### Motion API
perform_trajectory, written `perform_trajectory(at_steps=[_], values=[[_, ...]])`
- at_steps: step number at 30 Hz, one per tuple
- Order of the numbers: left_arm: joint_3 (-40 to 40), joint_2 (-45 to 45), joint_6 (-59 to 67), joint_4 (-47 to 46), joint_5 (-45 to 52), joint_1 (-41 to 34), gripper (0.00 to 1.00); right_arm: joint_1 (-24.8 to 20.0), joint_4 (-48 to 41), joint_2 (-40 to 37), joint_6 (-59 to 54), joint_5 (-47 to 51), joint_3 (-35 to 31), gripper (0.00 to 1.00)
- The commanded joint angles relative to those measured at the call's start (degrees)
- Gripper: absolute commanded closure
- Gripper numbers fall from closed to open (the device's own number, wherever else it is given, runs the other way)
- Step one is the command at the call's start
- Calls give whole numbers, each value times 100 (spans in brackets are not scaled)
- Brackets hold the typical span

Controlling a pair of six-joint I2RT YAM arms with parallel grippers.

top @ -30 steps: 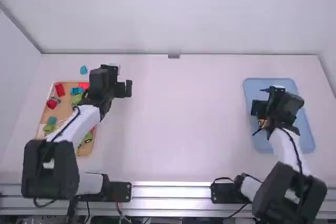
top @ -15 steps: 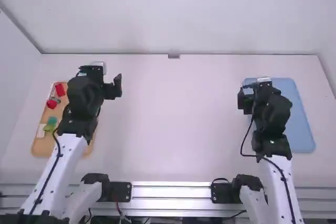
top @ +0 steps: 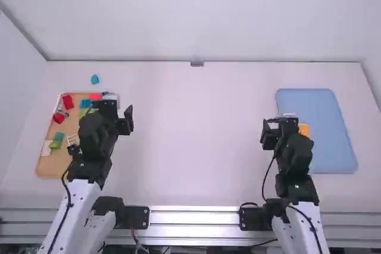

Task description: Assemble lego blocks to make yellow taxi

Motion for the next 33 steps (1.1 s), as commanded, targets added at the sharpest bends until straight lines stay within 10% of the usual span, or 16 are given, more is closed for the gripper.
perform_trajectory(at_steps=[1,11,33], values=[[-340,-359,5,14,-71,-36,39,-3,12,-329,274,56,-351,43],[-1752,-1771,5,14,-71,-36,64,-3,12,-1696,274,56,-1718,67],[-2814,-3856,5,14,-71,-36,100,-3,12,-3168,274,56,-1756,98]])
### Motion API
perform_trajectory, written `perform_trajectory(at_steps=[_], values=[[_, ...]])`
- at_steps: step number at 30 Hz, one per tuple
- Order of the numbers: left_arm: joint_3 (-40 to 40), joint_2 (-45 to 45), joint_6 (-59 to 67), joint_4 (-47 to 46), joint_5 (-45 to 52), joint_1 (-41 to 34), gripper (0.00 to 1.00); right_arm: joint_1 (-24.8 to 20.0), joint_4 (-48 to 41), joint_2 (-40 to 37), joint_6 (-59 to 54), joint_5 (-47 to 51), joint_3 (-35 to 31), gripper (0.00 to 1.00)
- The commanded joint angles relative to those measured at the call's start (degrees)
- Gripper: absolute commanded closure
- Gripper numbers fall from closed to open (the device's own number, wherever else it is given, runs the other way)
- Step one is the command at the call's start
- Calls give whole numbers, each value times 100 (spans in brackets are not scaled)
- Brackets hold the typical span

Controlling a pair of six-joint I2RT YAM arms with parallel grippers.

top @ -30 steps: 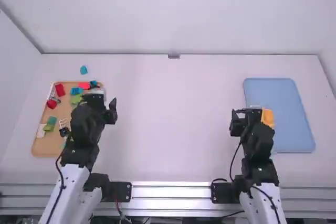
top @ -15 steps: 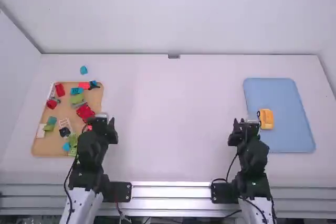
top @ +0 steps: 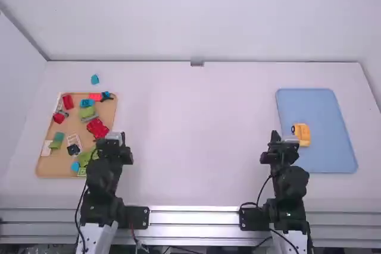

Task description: Assemble lego blocks to make yellow taxi

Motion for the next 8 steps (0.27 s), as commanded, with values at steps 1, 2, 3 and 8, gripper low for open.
perform_trajectory(at_steps=[1,2,3,8], values=[[-54,-201,5,-23,-12,-36,100,-3,-38,-51,23,12,-60,99],[-54,-283,5,-23,-12,-36,100,-3,-38,-51,23,12,-60,100],[-54,-315,5,-23,-12,-36,100,-3,-38,-51,23,12,-60,100],[-54,-517,5,-23,-12,-36,100,-3,-38,-51,23,12,-60,100]])
